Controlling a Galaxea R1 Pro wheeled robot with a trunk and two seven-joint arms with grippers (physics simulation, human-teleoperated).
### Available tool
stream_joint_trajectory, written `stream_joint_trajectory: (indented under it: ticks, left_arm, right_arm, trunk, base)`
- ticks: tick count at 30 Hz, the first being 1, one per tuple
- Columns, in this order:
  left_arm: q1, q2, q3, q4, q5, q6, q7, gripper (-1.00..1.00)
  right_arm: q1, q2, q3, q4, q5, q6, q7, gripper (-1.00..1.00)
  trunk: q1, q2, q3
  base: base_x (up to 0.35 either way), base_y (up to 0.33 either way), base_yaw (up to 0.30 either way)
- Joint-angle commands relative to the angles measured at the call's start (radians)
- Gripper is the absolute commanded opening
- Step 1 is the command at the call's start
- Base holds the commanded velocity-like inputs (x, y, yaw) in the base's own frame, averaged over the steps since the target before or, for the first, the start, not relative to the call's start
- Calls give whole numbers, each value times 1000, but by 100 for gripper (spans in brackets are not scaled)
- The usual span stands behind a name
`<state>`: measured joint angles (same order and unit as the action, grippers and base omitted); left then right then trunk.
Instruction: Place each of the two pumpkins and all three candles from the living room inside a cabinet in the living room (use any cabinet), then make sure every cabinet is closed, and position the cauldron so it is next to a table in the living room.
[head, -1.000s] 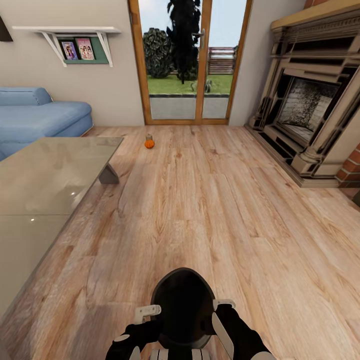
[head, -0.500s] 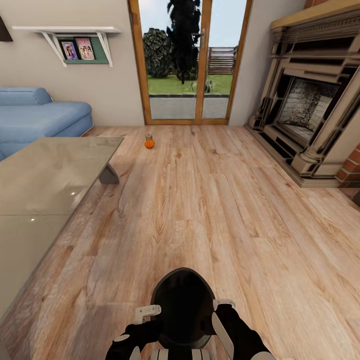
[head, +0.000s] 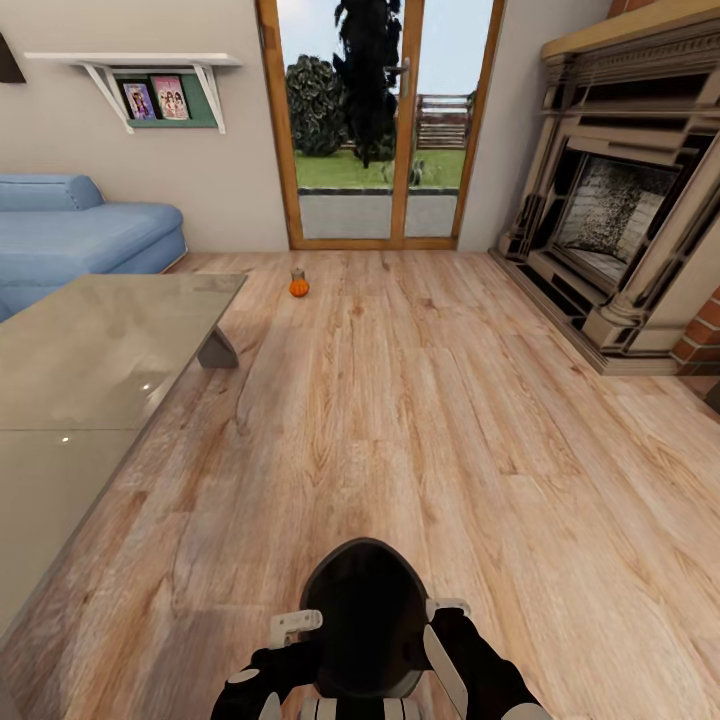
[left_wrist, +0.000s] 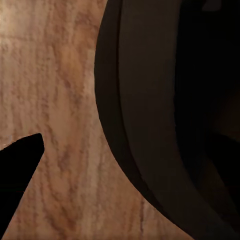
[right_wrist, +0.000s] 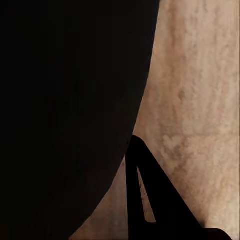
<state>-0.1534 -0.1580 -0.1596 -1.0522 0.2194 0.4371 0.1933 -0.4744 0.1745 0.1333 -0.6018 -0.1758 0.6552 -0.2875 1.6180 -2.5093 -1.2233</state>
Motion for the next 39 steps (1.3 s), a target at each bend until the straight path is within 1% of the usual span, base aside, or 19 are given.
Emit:
stream_joint_trajectory:
  ticks: [1, 39]
  left_arm:
    - [0, 0, 0, 0, 0, 0, 0, -100]
    - [0, 0, 0, 0, 0, 0, 0, -100]
  right_arm:
    - [0, 0, 0, 0, 1, 1, -1, -100]
    - [0, 0, 0, 0, 1, 0, -1, -100]
  trunk:
    - [0, 0, 0]
    - [0, 0, 0]
  base:
    - [0, 0, 0]
    - [0, 0, 0]
